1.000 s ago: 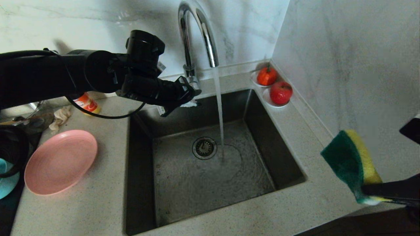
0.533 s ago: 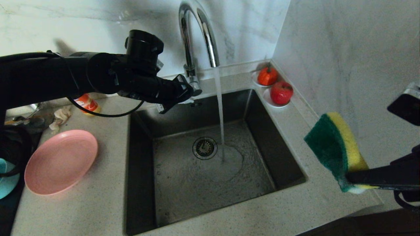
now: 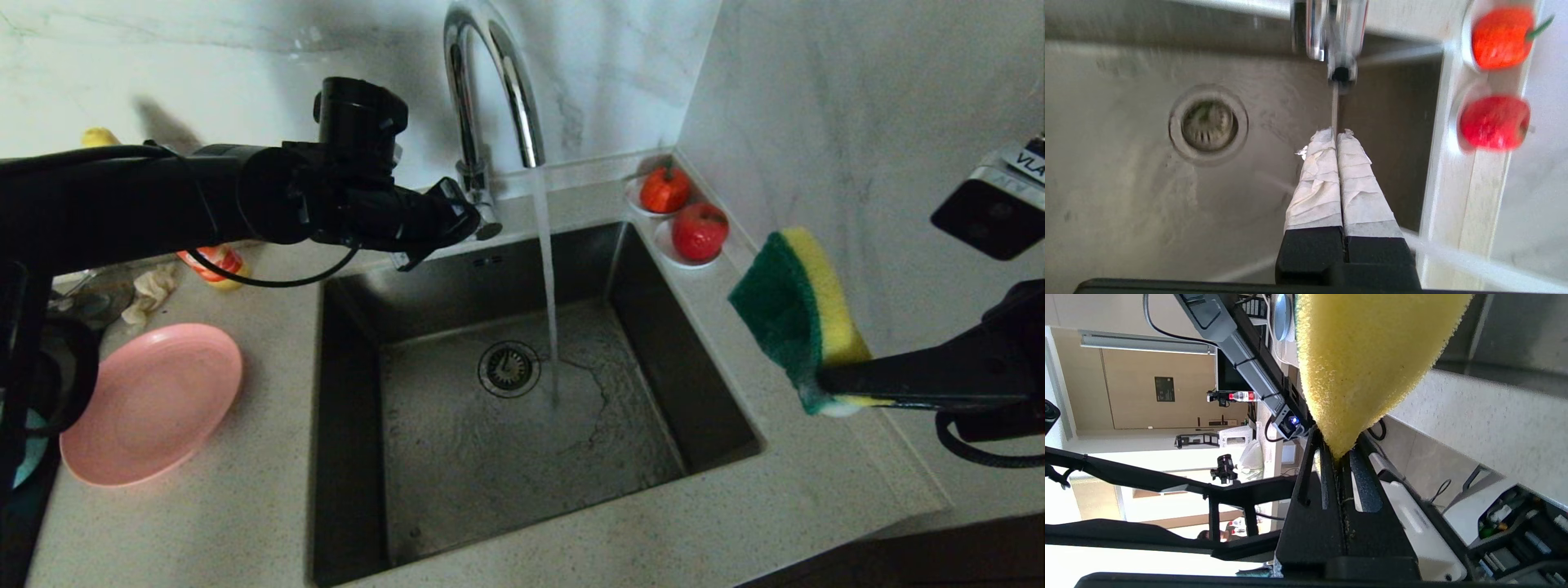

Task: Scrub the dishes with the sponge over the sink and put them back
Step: Turn off the faucet

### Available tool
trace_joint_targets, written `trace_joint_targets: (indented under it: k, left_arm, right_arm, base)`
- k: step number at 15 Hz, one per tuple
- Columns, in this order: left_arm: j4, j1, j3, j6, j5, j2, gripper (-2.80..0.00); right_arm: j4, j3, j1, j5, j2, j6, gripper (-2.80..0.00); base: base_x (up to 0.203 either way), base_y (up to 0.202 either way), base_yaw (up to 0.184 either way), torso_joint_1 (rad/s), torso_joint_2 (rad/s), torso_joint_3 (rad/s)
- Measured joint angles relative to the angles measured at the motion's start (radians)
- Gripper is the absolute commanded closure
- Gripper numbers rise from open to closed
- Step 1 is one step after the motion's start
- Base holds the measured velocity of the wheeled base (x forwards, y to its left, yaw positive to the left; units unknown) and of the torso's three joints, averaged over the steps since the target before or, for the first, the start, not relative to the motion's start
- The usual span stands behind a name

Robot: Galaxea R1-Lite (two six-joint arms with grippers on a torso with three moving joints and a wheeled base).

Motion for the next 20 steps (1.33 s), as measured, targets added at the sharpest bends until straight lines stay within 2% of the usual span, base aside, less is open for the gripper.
trace_joint_targets:
  k: [2,7,10,16,20]
  left_arm:
    - [-0.04,0.0,-0.001,0.001,0.003,0.005,0.0]
    - [-0.092,0.001,0.0,0.002,0.081,0.023,0.0]
    - [-0.12,0.006,0.001,0.003,0.088,0.032,0.0]
    - [-0.247,0.006,0.001,0.002,0.094,0.054,0.0]
    - [-0.279,0.005,0.001,0.005,0.141,0.072,0.0]
  right_arm:
    - [-0.022,0.01,0.002,0.001,0.003,0.0,0.0]
    - [-0.03,0.016,0.026,0.0,-0.009,-0.001,0.0]
    - [-0.054,0.016,0.027,0.0,-0.012,-0.001,0.0]
    - [-0.054,0.021,0.028,0.0,-0.009,-0.028,0.0]
    - [-0.054,0.023,0.027,0.0,-0.009,-0.029,0.0]
  base:
    - [0.0,0.0,0.0,0.0,0.0,0.0]
    - [0.0,0.0,0.0,0.0,0.0,0.0]
    - [0.0,0.0,0.0,0.0,0.0,0.0]
    - [0.0,0.0,0.0,0.0,0.0,0.0]
    - [0.0,0.0,0.0,0.0,0.0,0.0]
